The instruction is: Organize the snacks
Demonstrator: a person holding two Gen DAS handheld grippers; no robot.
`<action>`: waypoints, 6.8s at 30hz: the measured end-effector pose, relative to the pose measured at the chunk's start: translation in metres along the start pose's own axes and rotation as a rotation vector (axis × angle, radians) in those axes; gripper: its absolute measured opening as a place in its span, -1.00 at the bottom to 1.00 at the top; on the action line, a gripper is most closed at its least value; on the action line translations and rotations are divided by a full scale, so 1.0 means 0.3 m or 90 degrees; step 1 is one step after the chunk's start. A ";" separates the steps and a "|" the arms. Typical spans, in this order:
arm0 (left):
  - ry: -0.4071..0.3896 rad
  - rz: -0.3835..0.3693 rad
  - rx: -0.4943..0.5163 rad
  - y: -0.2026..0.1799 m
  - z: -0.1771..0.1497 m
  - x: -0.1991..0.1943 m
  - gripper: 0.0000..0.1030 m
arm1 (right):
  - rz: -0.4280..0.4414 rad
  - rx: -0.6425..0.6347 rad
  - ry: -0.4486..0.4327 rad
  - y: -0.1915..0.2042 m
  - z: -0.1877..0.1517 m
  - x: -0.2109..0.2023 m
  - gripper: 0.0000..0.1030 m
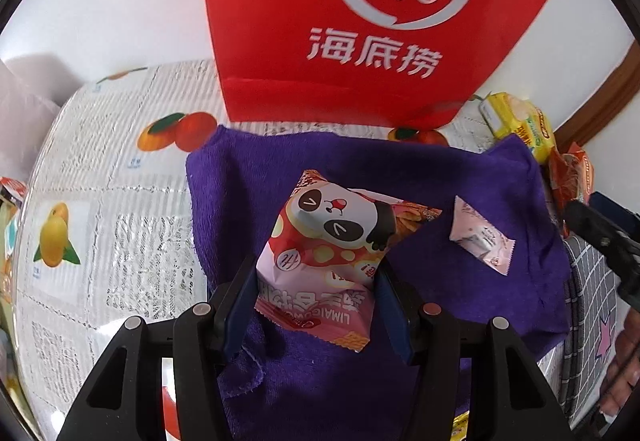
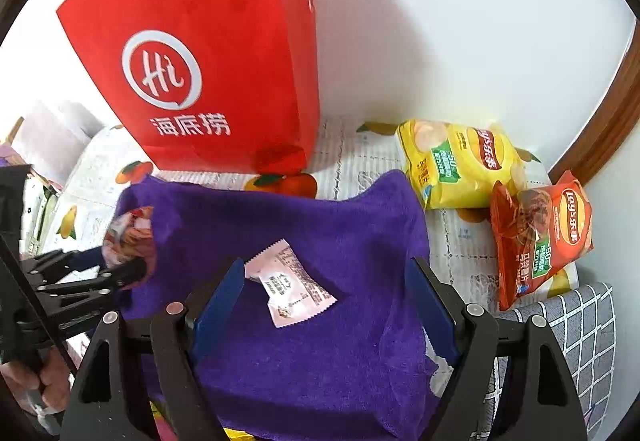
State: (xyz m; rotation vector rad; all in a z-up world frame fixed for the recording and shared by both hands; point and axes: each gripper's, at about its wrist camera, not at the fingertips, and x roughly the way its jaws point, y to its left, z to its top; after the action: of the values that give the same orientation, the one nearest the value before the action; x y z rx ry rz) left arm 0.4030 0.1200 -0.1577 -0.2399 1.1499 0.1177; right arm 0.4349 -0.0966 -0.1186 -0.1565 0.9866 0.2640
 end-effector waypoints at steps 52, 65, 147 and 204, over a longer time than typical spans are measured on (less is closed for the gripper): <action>-0.150 -0.030 0.030 -0.038 -0.021 -0.275 0.39 | 0.023 -0.006 -0.078 0.103 -0.068 -0.208 0.29; -0.172 -0.073 0.072 -0.106 -0.076 -0.404 0.39 | -0.021 0.129 0.037 0.007 -0.435 -0.170 0.29; -0.100 -0.008 0.003 0.253 -0.421 -0.368 0.43 | -0.071 0.110 -0.058 -0.064 -0.737 -0.070 -0.12; -0.086 -0.104 0.117 0.170 -0.657 -0.419 -0.62 | -0.099 0.090 -0.076 -0.009 -0.748 -0.214 -0.18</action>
State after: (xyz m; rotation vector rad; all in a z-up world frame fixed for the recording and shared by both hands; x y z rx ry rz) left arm 0.1660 0.1242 -0.1255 -0.1597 0.9961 -0.1134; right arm 0.2223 -0.1648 -0.1869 -0.0868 0.8668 0.0608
